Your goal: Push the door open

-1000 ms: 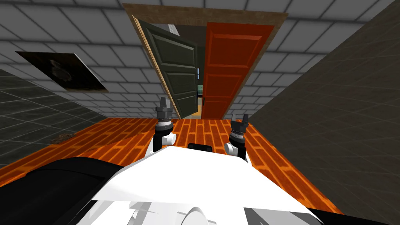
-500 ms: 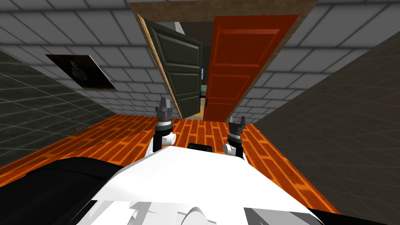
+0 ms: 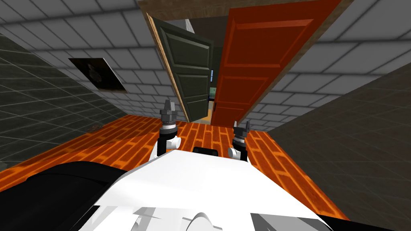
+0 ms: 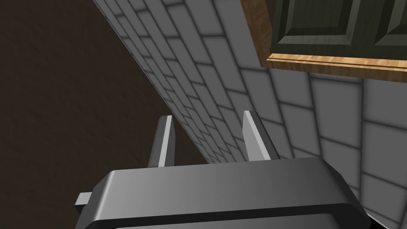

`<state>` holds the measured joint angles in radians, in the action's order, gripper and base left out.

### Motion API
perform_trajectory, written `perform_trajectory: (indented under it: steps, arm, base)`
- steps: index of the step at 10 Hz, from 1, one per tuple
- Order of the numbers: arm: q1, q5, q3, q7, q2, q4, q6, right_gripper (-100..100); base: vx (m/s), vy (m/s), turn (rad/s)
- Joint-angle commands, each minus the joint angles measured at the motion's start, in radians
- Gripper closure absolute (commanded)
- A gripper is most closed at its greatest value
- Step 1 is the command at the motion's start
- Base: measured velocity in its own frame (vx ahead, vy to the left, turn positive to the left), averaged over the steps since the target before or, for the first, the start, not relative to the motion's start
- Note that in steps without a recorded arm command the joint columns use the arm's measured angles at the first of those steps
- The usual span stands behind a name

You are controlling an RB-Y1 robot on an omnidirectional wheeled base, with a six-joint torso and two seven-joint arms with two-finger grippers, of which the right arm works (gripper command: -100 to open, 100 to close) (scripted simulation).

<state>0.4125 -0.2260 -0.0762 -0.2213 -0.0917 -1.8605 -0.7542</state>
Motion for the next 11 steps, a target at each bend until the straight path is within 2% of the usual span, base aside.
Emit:
perform_trajectory:
  steps: [1,11]
  arm:
    - [-0.007,-0.022,-0.003,-0.03,-0.003,0.034,-0.012,-100]
    - [-0.039,-0.152,-0.03,-0.197,-0.006,0.212,-0.06,-100]
  base:
    - [0.099,-0.001,0.104]
    - [0.103,-0.015,0.12]
